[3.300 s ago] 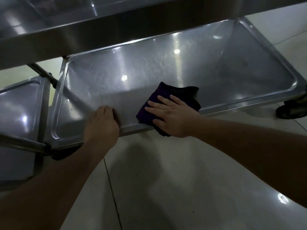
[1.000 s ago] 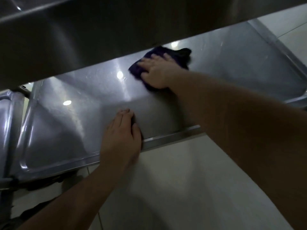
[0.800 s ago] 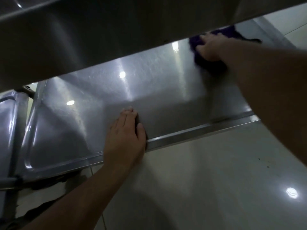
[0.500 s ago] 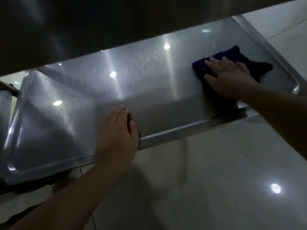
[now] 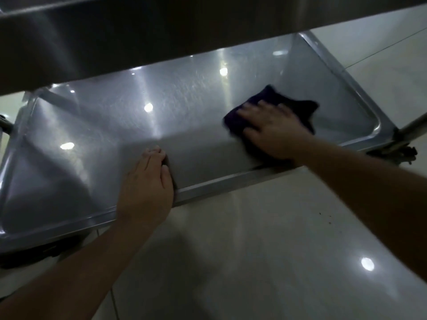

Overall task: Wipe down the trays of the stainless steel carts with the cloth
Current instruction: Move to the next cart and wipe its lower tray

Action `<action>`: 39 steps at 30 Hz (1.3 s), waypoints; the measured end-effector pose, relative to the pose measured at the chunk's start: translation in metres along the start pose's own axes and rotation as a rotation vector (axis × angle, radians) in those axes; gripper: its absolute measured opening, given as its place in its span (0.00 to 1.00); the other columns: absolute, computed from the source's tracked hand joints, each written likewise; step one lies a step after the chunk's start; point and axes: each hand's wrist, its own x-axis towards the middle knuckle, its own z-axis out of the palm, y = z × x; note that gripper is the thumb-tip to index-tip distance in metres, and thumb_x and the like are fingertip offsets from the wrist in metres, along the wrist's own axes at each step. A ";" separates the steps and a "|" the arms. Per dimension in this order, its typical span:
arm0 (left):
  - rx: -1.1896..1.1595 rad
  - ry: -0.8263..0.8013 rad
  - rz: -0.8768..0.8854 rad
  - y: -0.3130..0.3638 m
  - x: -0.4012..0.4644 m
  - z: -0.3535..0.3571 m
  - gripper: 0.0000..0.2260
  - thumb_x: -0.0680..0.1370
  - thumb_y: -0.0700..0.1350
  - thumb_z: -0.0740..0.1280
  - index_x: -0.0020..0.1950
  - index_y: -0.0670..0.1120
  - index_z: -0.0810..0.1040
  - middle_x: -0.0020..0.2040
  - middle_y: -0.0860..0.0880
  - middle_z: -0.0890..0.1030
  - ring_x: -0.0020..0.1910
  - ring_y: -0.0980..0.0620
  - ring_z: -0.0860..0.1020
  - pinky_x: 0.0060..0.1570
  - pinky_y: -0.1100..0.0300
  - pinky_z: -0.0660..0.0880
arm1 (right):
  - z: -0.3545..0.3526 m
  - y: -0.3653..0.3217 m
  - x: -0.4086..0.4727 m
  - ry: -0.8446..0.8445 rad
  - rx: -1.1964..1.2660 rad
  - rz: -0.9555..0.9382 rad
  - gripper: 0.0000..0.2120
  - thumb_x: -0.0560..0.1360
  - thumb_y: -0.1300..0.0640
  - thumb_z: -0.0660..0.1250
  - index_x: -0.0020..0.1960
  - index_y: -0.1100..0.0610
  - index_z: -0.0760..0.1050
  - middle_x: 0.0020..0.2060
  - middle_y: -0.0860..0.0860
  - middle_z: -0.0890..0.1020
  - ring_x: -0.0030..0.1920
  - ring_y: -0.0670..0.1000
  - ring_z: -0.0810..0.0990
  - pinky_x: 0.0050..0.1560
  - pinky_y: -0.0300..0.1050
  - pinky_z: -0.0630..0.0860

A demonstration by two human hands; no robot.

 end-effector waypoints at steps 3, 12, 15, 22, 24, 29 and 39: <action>0.015 0.004 0.003 0.001 0.000 0.000 0.22 0.83 0.49 0.52 0.71 0.43 0.76 0.74 0.45 0.75 0.73 0.43 0.72 0.73 0.44 0.68 | -0.026 0.071 0.025 -0.022 0.031 0.249 0.29 0.84 0.39 0.51 0.83 0.43 0.51 0.83 0.44 0.52 0.82 0.52 0.51 0.80 0.57 0.49; 0.062 0.064 -0.004 0.005 0.002 0.008 0.20 0.84 0.49 0.53 0.67 0.42 0.77 0.69 0.42 0.77 0.68 0.39 0.75 0.69 0.42 0.72 | -0.001 0.092 -0.065 0.132 0.091 0.581 0.31 0.83 0.40 0.46 0.83 0.49 0.53 0.82 0.49 0.57 0.81 0.56 0.56 0.78 0.61 0.53; 0.050 0.064 -0.007 0.003 0.003 0.011 0.20 0.84 0.50 0.53 0.66 0.42 0.77 0.69 0.42 0.77 0.68 0.39 0.75 0.69 0.42 0.72 | 0.008 0.043 -0.076 0.144 0.079 0.512 0.30 0.83 0.40 0.47 0.83 0.49 0.54 0.82 0.48 0.59 0.80 0.55 0.58 0.78 0.60 0.54; 0.030 0.016 0.002 0.002 0.002 0.007 0.23 0.84 0.51 0.50 0.69 0.42 0.76 0.70 0.42 0.76 0.71 0.40 0.73 0.72 0.44 0.69 | 0.031 -0.110 -0.059 0.017 0.085 -0.114 0.30 0.83 0.38 0.48 0.83 0.44 0.50 0.83 0.44 0.52 0.82 0.51 0.48 0.80 0.56 0.45; 0.024 0.009 0.013 0.001 0.002 0.005 0.22 0.84 0.50 0.51 0.70 0.41 0.75 0.71 0.42 0.76 0.71 0.41 0.73 0.73 0.45 0.69 | 0.027 -0.109 -0.037 -0.011 0.056 -0.193 0.30 0.83 0.38 0.48 0.83 0.43 0.50 0.83 0.43 0.52 0.82 0.50 0.47 0.80 0.58 0.41; 0.027 0.027 0.021 0.003 -0.001 0.002 0.21 0.84 0.49 0.53 0.71 0.41 0.76 0.72 0.42 0.76 0.72 0.41 0.73 0.73 0.45 0.68 | -0.002 -0.037 0.027 0.003 -0.010 -0.038 0.31 0.82 0.36 0.48 0.83 0.41 0.50 0.83 0.42 0.52 0.83 0.52 0.47 0.78 0.67 0.37; 0.060 0.077 0.028 0.004 -0.002 0.004 0.21 0.84 0.49 0.53 0.71 0.42 0.76 0.72 0.43 0.76 0.71 0.40 0.73 0.70 0.43 0.72 | -0.034 0.145 0.014 0.038 0.033 0.429 0.32 0.82 0.33 0.49 0.83 0.42 0.49 0.83 0.50 0.51 0.82 0.60 0.47 0.79 0.66 0.48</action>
